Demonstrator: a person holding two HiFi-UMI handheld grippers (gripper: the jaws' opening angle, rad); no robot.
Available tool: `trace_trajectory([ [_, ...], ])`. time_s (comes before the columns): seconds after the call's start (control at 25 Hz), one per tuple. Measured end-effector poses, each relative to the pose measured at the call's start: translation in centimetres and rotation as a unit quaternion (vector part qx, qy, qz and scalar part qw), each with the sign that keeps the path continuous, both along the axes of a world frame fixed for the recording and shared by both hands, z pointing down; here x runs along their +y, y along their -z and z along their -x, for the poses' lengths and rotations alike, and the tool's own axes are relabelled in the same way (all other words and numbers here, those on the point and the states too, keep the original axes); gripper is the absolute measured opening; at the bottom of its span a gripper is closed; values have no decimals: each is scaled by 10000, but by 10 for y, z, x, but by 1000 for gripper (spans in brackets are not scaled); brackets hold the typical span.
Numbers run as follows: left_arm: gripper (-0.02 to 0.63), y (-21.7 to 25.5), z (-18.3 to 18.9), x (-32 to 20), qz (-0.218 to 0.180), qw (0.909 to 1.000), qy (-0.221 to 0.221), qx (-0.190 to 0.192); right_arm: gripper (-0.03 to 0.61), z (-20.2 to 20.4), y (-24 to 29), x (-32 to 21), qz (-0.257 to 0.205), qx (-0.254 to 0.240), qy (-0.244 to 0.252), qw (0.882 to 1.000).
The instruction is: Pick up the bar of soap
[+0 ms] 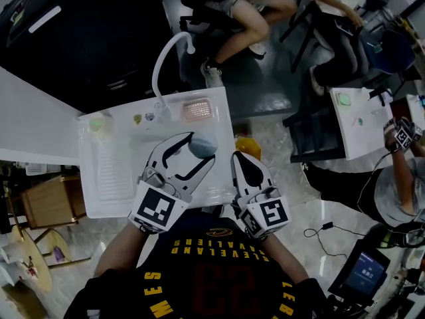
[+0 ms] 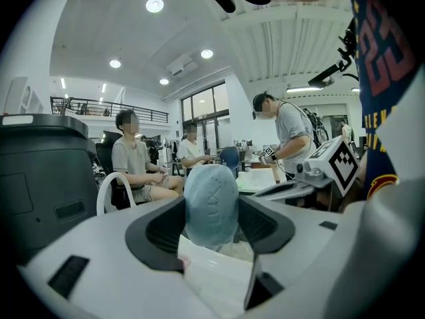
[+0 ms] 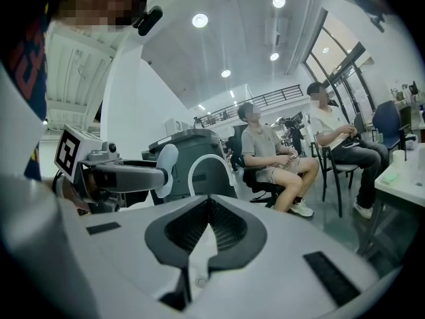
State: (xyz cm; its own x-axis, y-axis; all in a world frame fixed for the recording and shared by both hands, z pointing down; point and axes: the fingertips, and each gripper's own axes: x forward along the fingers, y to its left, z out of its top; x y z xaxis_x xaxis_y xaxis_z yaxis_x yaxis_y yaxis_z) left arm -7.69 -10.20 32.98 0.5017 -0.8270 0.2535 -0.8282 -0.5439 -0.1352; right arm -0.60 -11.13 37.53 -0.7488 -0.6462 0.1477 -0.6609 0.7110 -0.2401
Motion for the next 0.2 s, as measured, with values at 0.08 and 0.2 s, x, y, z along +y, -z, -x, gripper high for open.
trace_trajectory([
  [0.08, 265, 0, 2, -2, 25, 10000, 14, -2, 20, 1, -1, 0, 29, 4, -21, 10000],
  [0.2, 264, 0, 4, -5, 41, 10000, 26, 12, 20, 1, -2, -1, 55, 14, -62, 10000],
])
